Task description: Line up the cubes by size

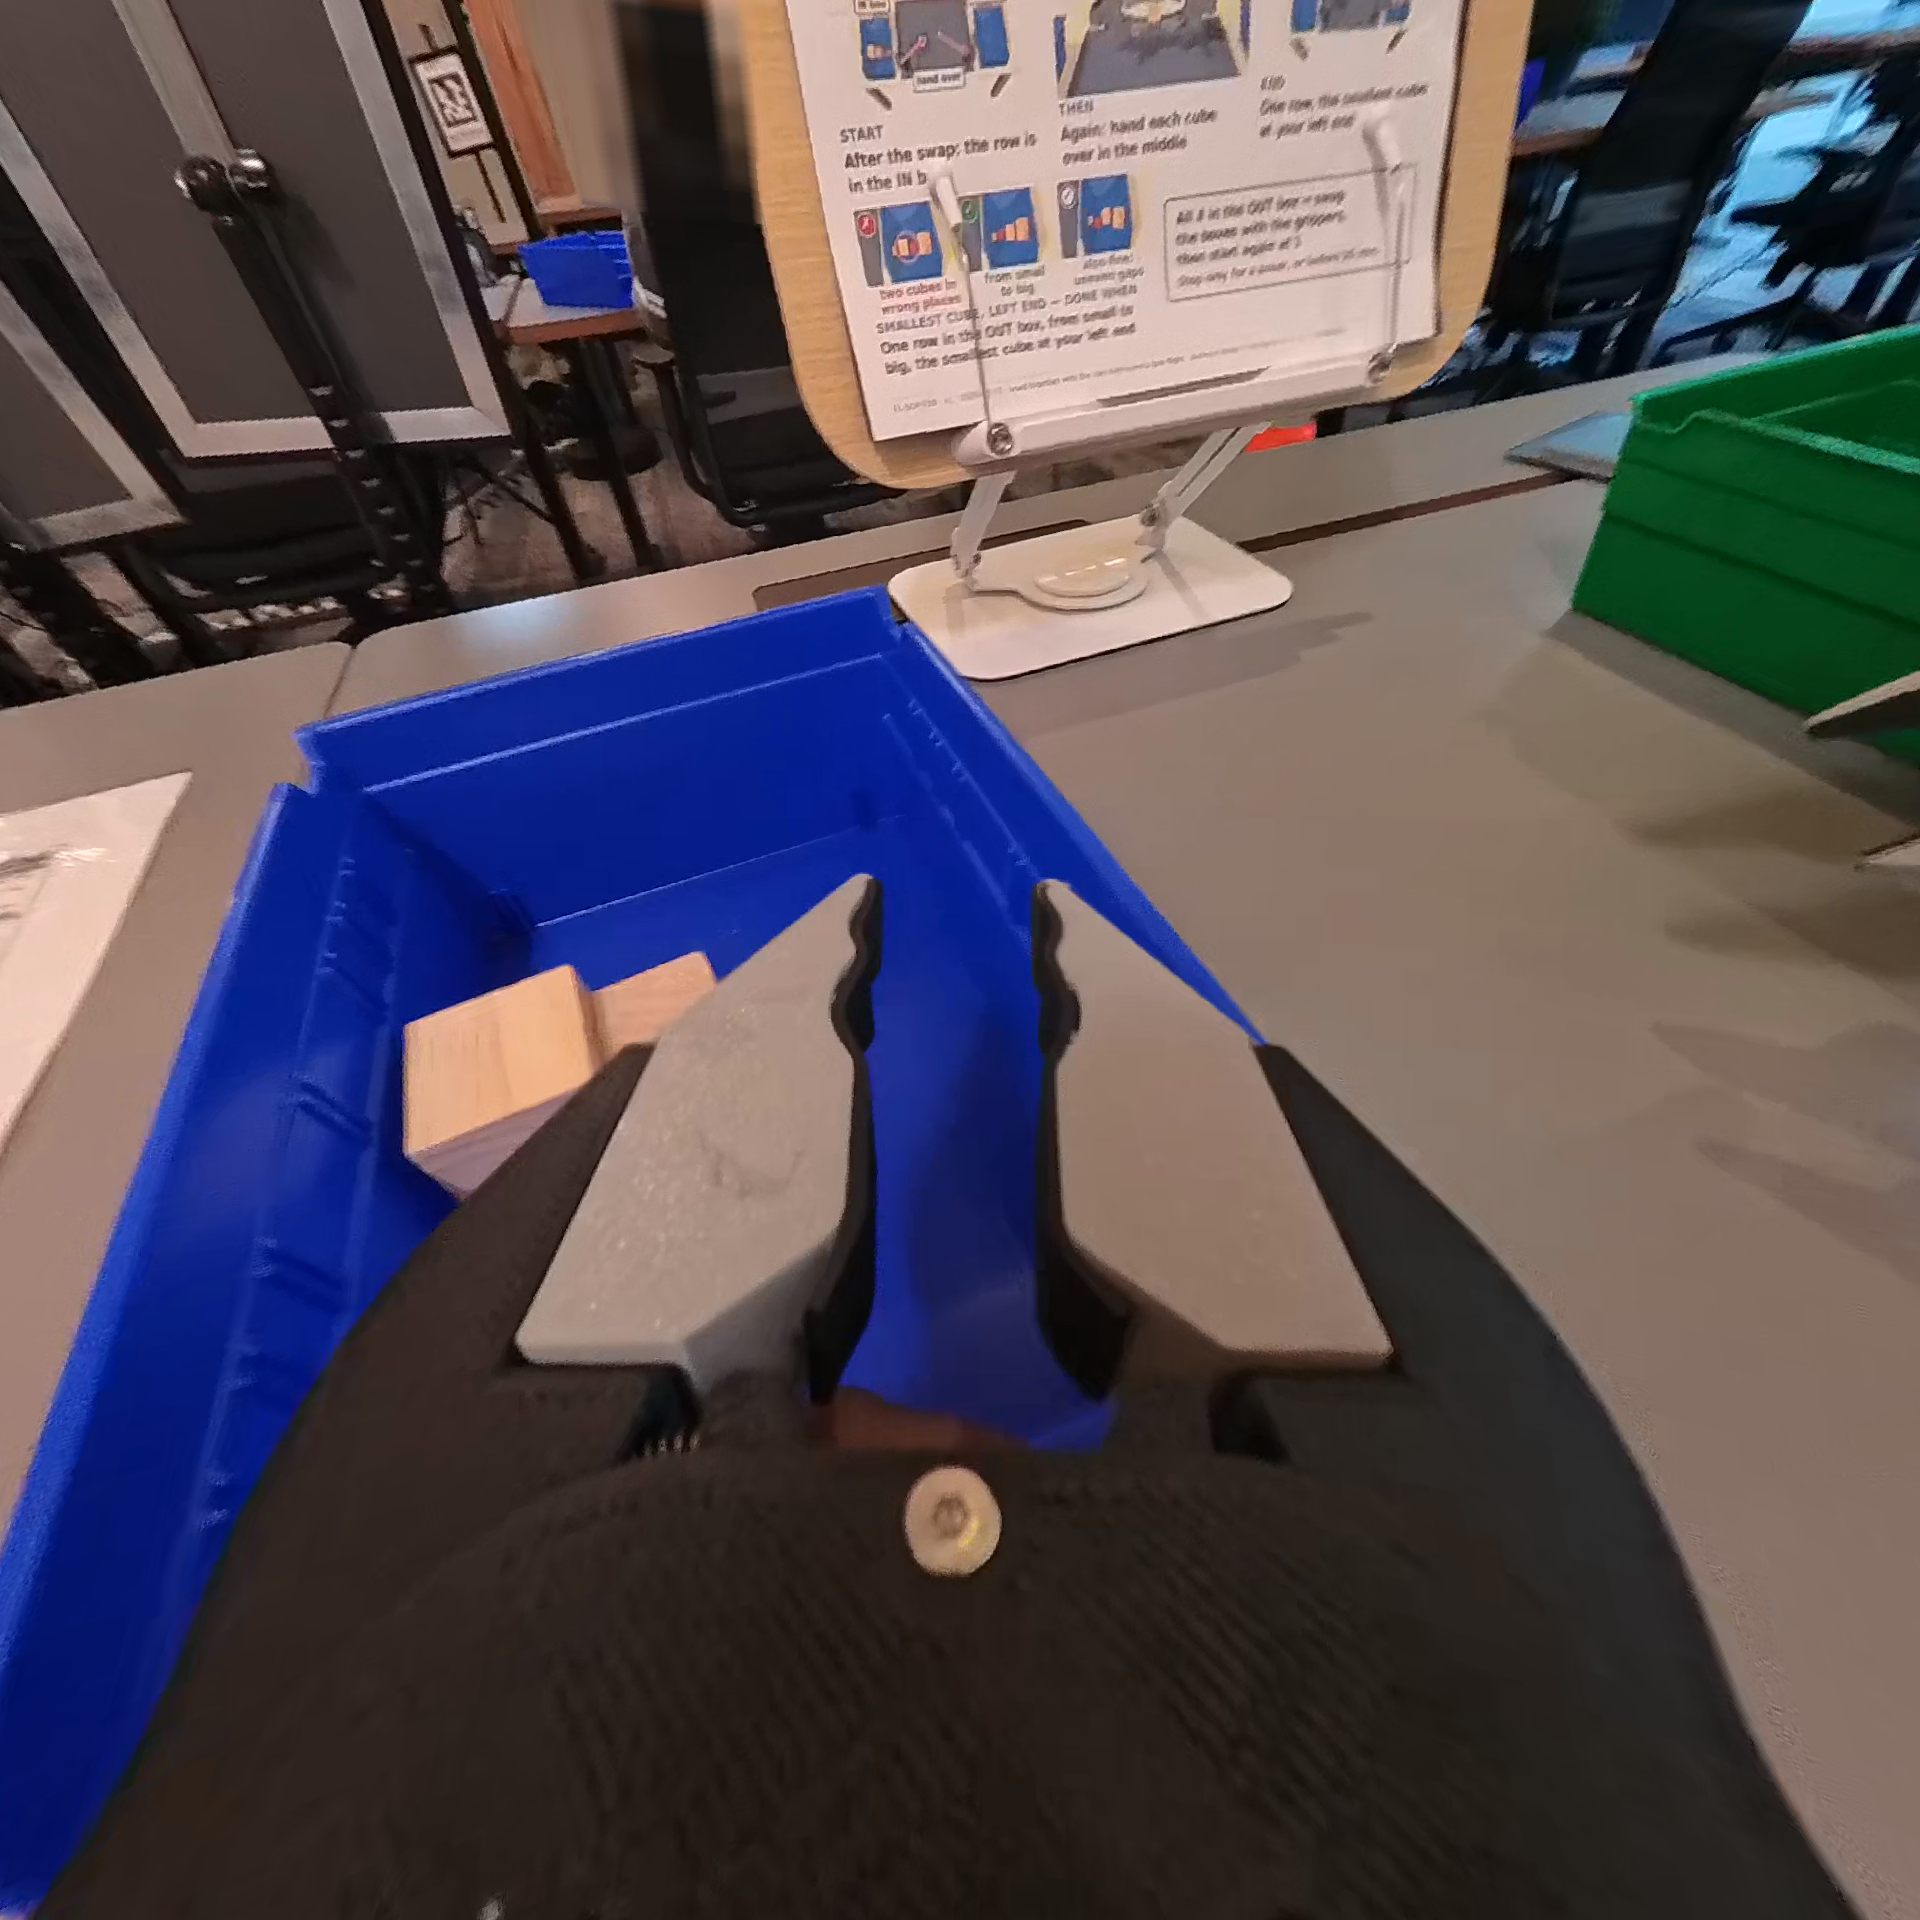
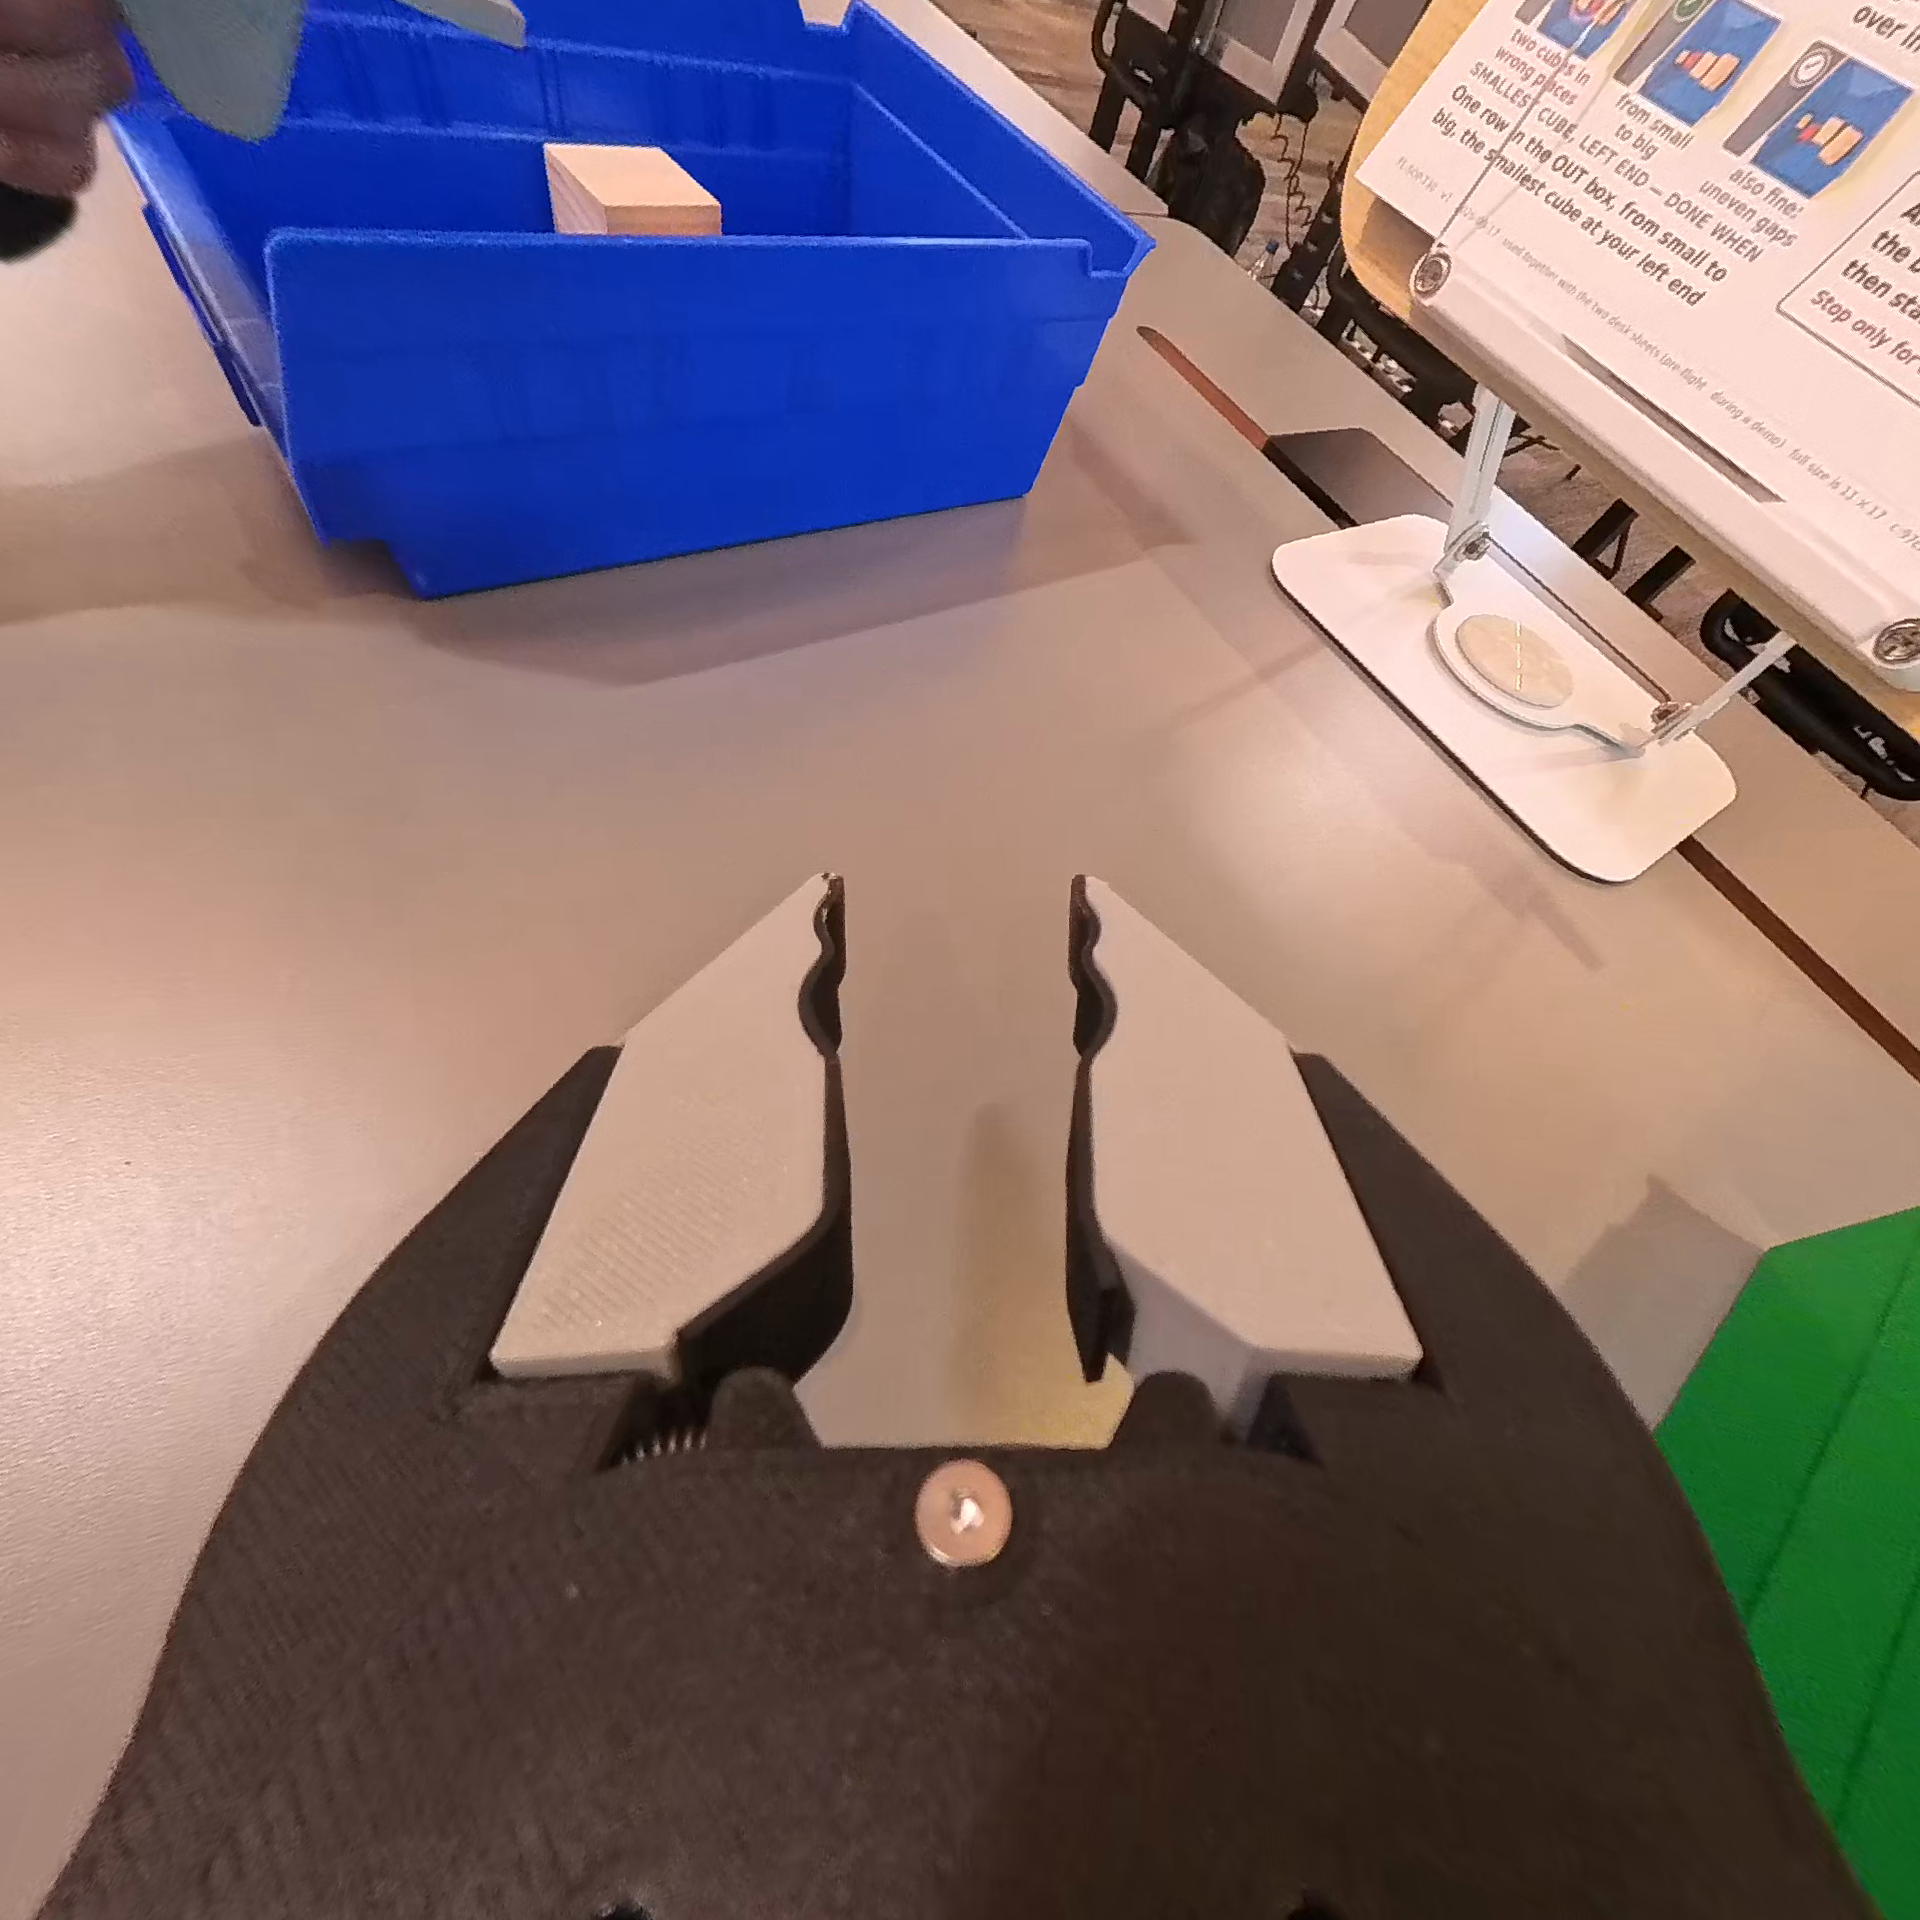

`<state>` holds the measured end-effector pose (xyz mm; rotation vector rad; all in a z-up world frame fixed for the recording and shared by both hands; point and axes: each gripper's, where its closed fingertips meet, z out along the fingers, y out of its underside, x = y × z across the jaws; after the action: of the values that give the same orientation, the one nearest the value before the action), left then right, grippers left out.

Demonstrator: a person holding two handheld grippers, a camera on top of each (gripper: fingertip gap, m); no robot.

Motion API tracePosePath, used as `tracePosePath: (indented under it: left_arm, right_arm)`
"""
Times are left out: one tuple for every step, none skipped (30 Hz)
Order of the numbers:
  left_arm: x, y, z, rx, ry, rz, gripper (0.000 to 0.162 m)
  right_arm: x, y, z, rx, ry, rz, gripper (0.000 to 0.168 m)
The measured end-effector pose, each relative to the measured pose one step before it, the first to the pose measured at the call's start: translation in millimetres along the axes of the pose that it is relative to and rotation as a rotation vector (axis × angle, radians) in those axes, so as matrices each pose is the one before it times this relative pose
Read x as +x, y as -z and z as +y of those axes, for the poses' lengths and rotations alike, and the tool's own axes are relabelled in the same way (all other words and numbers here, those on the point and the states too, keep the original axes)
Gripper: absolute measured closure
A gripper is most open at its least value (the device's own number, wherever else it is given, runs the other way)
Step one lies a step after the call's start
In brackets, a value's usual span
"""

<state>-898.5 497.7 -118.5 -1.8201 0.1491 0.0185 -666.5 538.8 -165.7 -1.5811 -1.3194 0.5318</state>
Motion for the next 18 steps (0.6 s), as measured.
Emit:
tracePosePath:
  left_arm:
    - [-2.16,-0.78,-2.32,-0.0082,-0.0288,-0.0054,0.136]
    - [-1.0,-1.9,-4.65,-0.0075,-0.0201,0.0128,0.136]
    - [-0.45,-3.03,-6.48,-0.0045,-0.015,0.0261,0.136]
    - [0.48,-4.62,-6.14,-0.0116,-0.0269,0.0428,0.136]
    - [2.15,-5.85,-4.05,-0.0266,-0.0452,0.0626,0.134]
    - [1.79,-6.52,-1.36,-0.0403,-0.0585,0.0644,0.132]
    - [-2.7,-6.63,2.72,-0.062,-0.0576,0.0395,0.131]
    - [-7.46,-6.87,4.57,-0.0722,-0.0534,0.0103,0.132]
    - [-8.65,-6.87,3.64,-0.0568,-0.0467,-0.005,0.13]
    - [-5.51,-7.01,2.82,-0.0403,-0.0385,0.0066,0.129]
    - [-0.94,-6.82,3.55,-0.0343,-0.0317,0.0291,0.129]
    - [0.8,-6.96,4.41,-0.033,-0.0267,0.0351,0.129]
    - [-0.14,-7.09,5.06,-0.0319,-0.0289,0.0234,0.128]
    - [-0.46,-7.31,5.85,-0.0327,-0.0354,0.0159,0.126]
    - [0.88,-7.21,6.72,-0.0361,-0.0381,0.0185,0.125]
    - [2.12,-7.2,7.22,-0.0389,-0.0375,0.0237,0.125]
    - [4.75,-6.98,6.71,-0.0365,-0.0406,0.0354,0.123]
    - [6.24,-6.67,6.45,-0.033,-0.047,0.0409,0.119]
  right_arm:
    - [0.84,0.27,-0.36,0.0021,0.002,0.0029,0.128]
    - [1.33,0.18,-0.21,0.0017,0.0003,0.0038,0.128]
    - [1.84,0.23,0.16,0.0009,-0.0027,0.0051,0.127]
    - [1.63,0.16,0.18,0.0007,-0.0061,0.0017,0.127]
    - [1.12,0.08,0.48,-0.0022,-0.0086,-0.0022,0.126]
    - [0.9,0.22,-0.1,0.0022,-0.0084,-0.0022,0.126]
    - [0.51,0.34,-0.31,0.004,-0.0054,-0.0017,0.126]
    - [0.53,0.28,-0.02,0.0007,-0.0017,0.0005,0.126]
    - [0.58,-0.04,-0.01,-0.0005,0.0005,0.0018,0.126]
    - [-0.28,-0.26,0.12,-0.0016,0.0006,-0.0012,0.126]
    - [-0.85,-0.32,0.06,-0.0013,0.0018,-0.0026,0.126]
    - [-0.61,-0.35,0.12,-0.0015,0.0036,-0.0001,0.126]
    - [-0.41,-0.35,0.46,-0.0028,0.0046,0.0012,0.126]
    - [-0.31,-0.38,0.55,-0.0034,0.0042,0.0007,0.126]
    - [-0.12,-0.11,0.56,-0.0032,0.0022,-0.0001,0.126]
    - [-0.06,0.08,0.05,0.0,-0.0003,-0.0005,0.126]
    - [-0.04,0.17,-0.29,0.0023,-0.0023,-0.0017,0.126]
    - [0.03,0.22,-0.29,0.0017,-0.0027,-0.0018,0.126]
